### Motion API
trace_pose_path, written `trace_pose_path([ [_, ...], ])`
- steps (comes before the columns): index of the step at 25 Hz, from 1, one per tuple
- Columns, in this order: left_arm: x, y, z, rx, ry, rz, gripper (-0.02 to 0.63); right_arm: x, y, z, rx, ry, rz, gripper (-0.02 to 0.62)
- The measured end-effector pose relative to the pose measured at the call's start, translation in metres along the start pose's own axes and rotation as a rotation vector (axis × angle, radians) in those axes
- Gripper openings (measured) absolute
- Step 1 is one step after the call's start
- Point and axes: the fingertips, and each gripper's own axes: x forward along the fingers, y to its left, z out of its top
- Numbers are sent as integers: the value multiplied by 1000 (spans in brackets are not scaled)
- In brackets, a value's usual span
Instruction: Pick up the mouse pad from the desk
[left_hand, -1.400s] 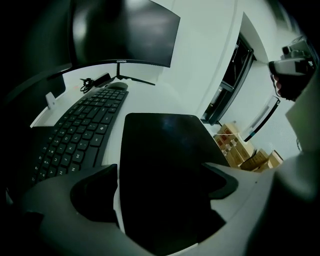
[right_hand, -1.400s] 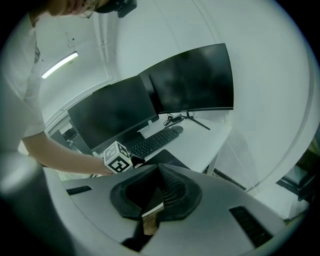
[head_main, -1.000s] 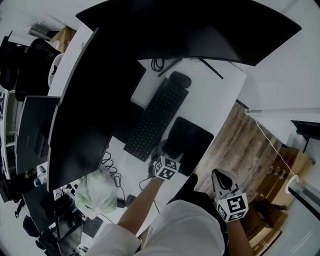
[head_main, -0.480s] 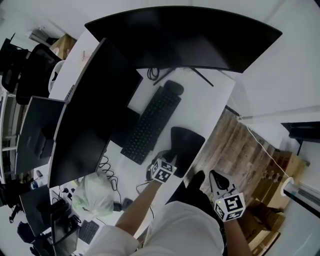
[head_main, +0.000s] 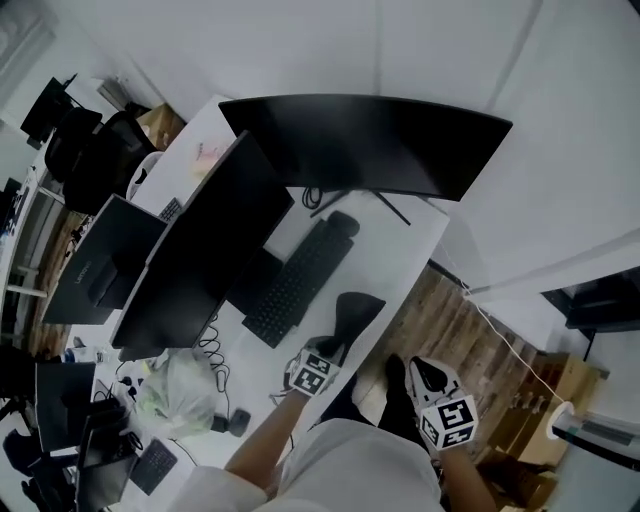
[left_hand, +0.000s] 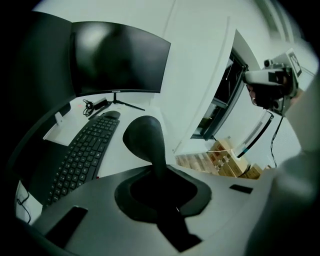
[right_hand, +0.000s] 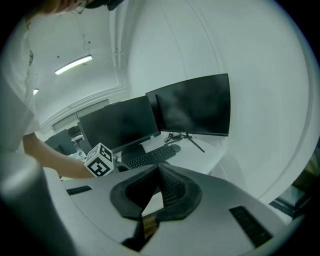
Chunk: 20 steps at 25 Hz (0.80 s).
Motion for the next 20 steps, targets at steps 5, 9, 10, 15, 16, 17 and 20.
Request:
trace_pose_path([
  [5, -33, -21, 27, -40, -60, 56, 54, -17, -16, 13, -34, -26, 83, 12],
  [9, -57, -42, 45, -89, -105, 90, 54, -29, -30, 21, -64, -38, 155, 12],
  [10, -62, -47, 50, -100, -116, 102, 54, -31, -34, 23, -73, -44, 171, 12],
  [15, -91, -68, 73, -175, -203, 165, 54, -42, -54, 34, -118, -58, 242, 12],
  [16, -97, -72, 77, -194, -227, 172, 54, -44, -55, 36, -123, -58, 258, 12],
  [17, -104, -75, 79, -210, -249, 180, 54, -46, -56, 38, -128, -59, 276, 12],
  [20, -124, -84, 87, -238, -300, 220, 54, -48, -54, 47, -147, -61, 331, 12],
])
